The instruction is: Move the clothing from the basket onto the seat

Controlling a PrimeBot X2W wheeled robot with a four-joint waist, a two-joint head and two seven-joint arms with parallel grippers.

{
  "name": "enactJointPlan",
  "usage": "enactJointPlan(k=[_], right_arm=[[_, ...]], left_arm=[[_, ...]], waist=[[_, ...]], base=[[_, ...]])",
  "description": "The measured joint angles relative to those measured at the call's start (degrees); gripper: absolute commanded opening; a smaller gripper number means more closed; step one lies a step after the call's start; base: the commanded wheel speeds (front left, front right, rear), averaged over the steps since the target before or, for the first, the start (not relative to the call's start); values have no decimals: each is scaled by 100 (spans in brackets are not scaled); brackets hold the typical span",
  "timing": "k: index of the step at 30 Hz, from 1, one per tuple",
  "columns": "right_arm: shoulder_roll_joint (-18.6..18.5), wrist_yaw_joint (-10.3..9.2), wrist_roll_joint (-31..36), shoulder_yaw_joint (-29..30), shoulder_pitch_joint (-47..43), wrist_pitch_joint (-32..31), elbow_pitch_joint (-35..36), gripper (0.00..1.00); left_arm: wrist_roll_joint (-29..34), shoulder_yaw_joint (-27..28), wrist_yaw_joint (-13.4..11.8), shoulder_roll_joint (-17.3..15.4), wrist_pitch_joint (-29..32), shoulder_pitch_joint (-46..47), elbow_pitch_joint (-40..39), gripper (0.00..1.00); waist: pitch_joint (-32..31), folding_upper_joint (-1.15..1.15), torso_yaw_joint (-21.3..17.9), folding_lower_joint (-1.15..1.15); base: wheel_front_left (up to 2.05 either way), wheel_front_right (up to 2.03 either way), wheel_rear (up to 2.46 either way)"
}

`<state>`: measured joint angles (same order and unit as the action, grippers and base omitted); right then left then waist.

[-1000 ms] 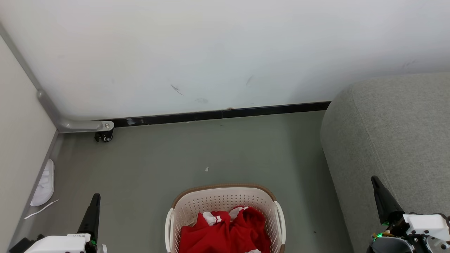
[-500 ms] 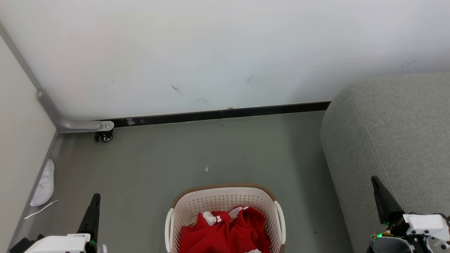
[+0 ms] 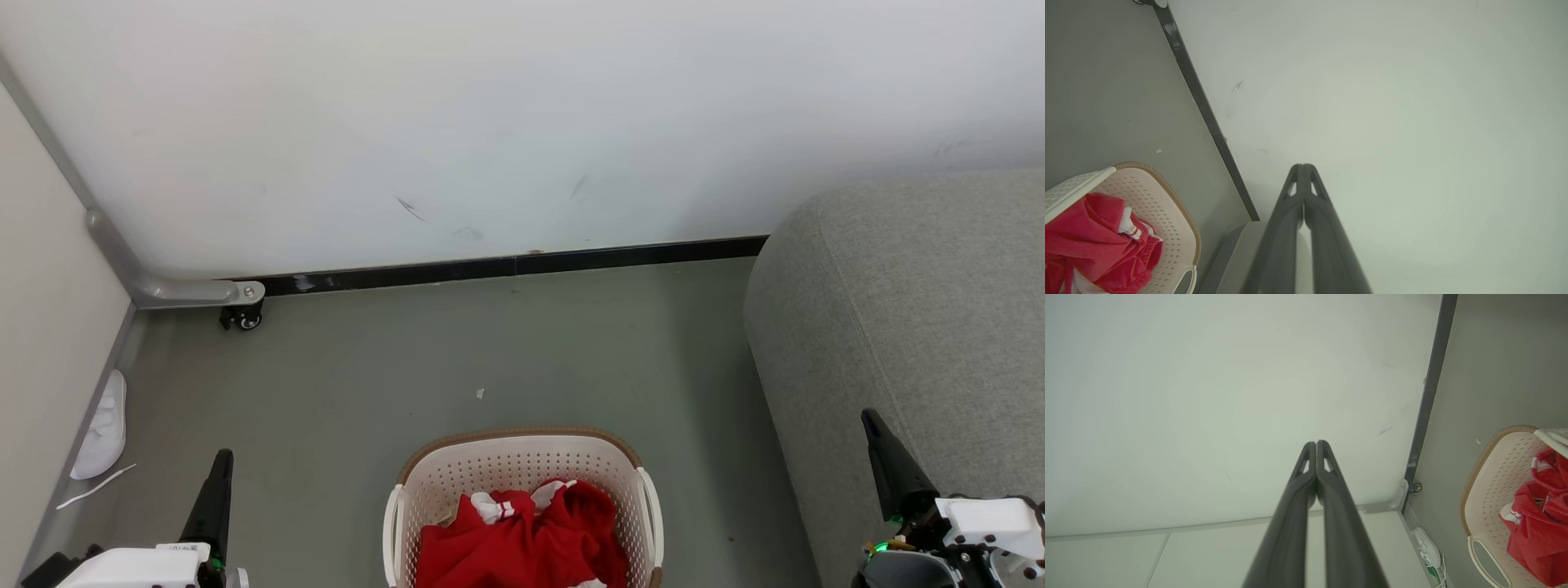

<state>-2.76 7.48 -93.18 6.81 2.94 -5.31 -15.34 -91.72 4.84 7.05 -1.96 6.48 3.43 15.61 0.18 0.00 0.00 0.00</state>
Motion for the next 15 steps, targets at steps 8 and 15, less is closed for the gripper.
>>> enactJointPlan(k=[8,15], right_arm=[[11,0,0,2,0,-23,0,0],[18,0,0,2,0,-23,0,0]], left_arm=[[0,0,0,0,0,0,0,0],[0,0,0,0,0,0,0,0]], waist=[[0,0,0,0],[0,0,0,0]], base=[[0,0,0],[0,0,0]])
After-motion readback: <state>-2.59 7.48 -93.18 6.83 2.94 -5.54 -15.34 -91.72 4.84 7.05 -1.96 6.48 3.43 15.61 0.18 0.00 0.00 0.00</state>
